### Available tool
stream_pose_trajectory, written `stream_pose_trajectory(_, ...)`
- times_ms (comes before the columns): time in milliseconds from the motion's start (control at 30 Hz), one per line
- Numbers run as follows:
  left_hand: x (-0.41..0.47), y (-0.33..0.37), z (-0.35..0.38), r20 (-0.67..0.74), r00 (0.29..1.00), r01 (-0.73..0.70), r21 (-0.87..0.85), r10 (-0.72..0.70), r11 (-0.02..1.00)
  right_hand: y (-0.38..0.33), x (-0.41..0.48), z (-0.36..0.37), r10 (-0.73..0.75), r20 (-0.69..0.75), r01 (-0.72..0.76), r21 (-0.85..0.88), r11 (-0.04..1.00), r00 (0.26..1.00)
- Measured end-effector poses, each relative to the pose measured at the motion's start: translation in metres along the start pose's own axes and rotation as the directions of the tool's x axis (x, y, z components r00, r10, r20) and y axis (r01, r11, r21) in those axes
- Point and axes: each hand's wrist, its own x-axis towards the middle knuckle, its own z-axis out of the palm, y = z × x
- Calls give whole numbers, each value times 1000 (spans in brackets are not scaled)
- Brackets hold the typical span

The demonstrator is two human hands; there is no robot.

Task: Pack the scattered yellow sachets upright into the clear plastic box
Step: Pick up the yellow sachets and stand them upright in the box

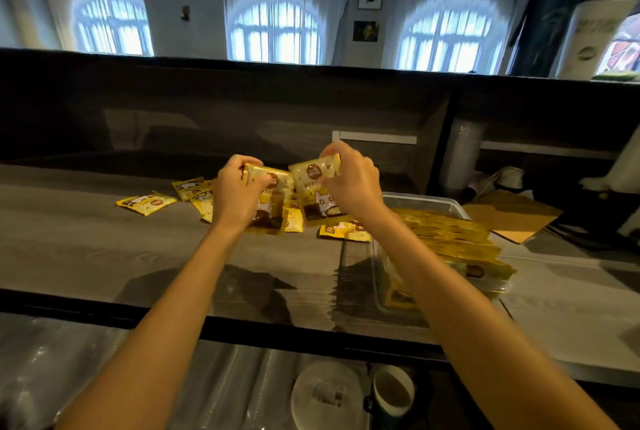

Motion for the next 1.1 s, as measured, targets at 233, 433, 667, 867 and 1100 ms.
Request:
stream_pose_trajectory(233,0,47,43,-24,986,-168,-125,166,978,34,9,-63,96,-243,-96,10,995,965)
stream_pose_trajectory(433,-9,73,91,119,965,-207,-210,236,955,79,6,-108,193,-377,-205,8,979,906)
stream_pose_trajectory(667,-19,79,139,237,937,-188,-275,256,943,124,2,-117,317,-343,-280,154,948,884)
stream_pose_trajectory(867,-20,63,154,440,878,-66,-281,190,957,144,0,-112,379,-209,-345,184,921,901)
stream_pose_trajectory(1100,-22,50,152,711,687,-117,-98,152,988,156,-6,-105,359,-45,-358,33,933,932)
